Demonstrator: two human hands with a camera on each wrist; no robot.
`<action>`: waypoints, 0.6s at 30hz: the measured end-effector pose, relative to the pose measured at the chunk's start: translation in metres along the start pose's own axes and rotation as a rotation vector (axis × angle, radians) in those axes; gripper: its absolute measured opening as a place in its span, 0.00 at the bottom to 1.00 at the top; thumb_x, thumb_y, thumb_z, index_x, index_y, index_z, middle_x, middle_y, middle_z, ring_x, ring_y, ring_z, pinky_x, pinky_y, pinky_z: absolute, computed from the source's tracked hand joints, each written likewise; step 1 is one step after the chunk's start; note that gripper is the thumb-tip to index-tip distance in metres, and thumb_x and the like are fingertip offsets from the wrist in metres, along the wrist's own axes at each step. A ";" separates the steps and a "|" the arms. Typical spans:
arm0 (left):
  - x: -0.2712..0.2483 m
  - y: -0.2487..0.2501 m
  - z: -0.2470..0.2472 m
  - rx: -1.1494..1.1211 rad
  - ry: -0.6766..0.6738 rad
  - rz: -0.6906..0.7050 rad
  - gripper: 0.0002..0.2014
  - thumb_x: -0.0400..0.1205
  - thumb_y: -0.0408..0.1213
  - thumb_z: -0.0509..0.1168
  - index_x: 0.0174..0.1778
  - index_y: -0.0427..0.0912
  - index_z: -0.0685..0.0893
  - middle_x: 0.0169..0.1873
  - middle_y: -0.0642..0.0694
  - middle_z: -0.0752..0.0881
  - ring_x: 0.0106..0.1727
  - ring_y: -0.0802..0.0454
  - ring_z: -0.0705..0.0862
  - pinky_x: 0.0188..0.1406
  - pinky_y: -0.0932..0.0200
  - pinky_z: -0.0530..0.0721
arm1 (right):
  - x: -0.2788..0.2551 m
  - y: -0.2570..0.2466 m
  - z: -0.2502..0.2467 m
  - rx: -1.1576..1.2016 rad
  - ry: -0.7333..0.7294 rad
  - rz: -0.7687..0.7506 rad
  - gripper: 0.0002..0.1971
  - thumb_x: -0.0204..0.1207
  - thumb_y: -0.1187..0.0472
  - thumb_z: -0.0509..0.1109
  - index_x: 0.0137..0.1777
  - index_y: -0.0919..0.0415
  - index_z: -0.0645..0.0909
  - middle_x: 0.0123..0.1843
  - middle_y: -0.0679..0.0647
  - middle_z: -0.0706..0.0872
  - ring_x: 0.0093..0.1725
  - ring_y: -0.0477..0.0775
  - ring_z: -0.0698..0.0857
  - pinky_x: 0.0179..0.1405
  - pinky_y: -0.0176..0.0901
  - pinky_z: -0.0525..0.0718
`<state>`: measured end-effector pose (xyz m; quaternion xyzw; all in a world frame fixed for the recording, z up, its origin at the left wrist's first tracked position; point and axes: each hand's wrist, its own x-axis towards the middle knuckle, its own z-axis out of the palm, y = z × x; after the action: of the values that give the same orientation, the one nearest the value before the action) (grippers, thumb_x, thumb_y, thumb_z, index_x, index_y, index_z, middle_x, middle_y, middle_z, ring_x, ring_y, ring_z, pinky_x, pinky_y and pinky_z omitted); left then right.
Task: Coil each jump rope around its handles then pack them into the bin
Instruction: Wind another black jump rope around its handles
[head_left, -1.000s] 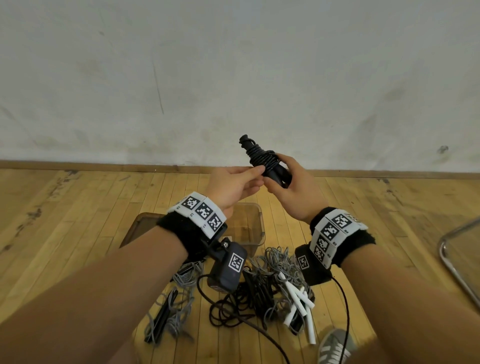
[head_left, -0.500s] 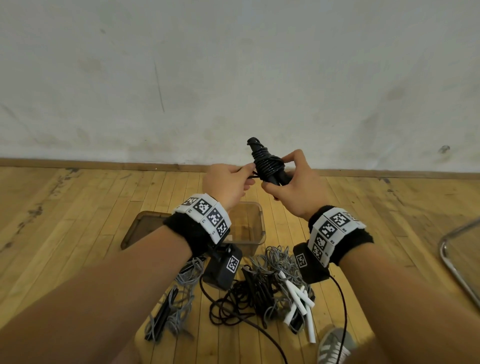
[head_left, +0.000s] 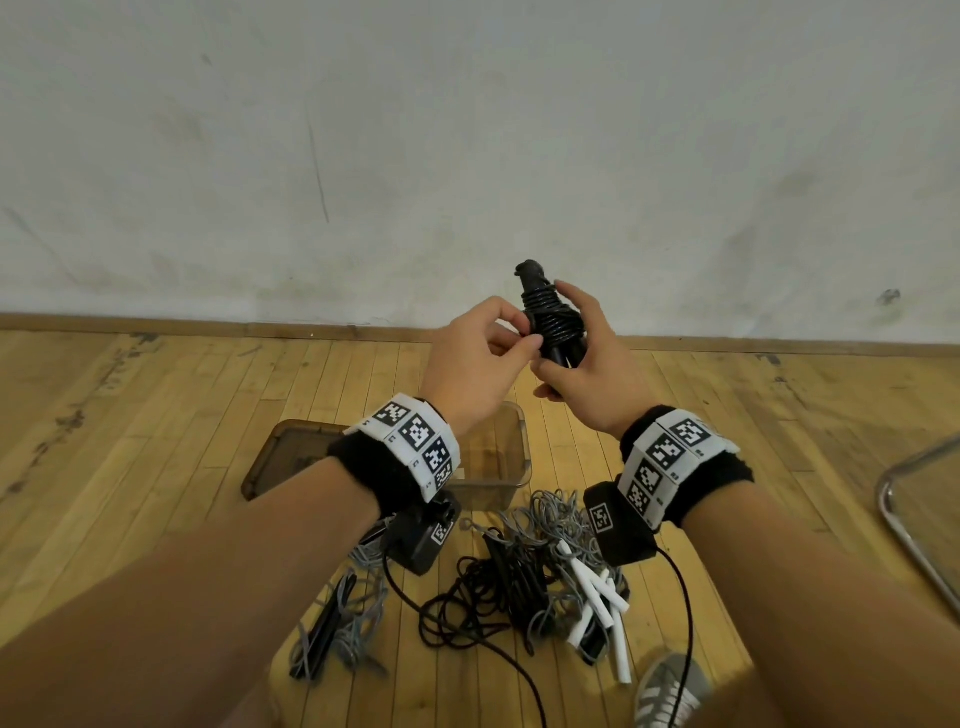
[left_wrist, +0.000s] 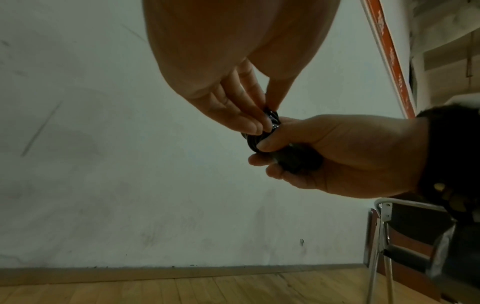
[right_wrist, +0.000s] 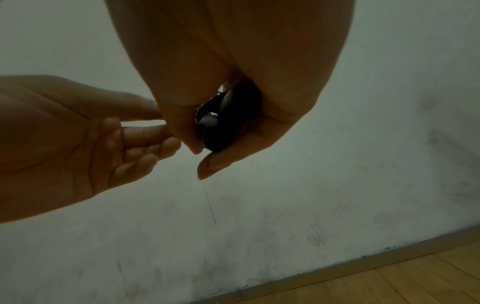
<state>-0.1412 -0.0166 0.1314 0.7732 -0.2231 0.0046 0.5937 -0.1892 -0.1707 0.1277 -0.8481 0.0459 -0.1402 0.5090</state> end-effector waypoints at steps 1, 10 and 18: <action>0.000 -0.001 0.000 0.051 0.006 0.029 0.03 0.83 0.41 0.73 0.48 0.50 0.85 0.38 0.54 0.92 0.42 0.57 0.89 0.48 0.50 0.89 | -0.001 0.000 0.000 -0.039 -0.017 -0.008 0.41 0.78 0.66 0.74 0.84 0.37 0.60 0.59 0.47 0.86 0.39 0.55 0.93 0.43 0.58 0.94; 0.008 -0.016 0.002 0.202 0.075 0.226 0.03 0.81 0.35 0.75 0.49 0.46 0.89 0.59 0.54 0.82 0.58 0.56 0.85 0.52 0.52 0.90 | -0.002 -0.001 0.001 -0.051 -0.109 0.004 0.43 0.79 0.68 0.74 0.88 0.46 0.57 0.63 0.53 0.84 0.37 0.51 0.92 0.34 0.37 0.87; 0.007 -0.017 0.002 0.224 0.067 0.316 0.02 0.82 0.34 0.74 0.49 0.43 0.90 0.53 0.52 0.84 0.51 0.53 0.86 0.45 0.49 0.90 | -0.005 -0.010 0.002 0.119 -0.055 0.085 0.27 0.88 0.47 0.63 0.85 0.46 0.63 0.56 0.58 0.85 0.42 0.55 0.88 0.32 0.36 0.85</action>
<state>-0.1293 -0.0172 0.1176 0.7892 -0.3197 0.1482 0.5030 -0.1939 -0.1634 0.1347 -0.8172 0.0596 -0.0976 0.5648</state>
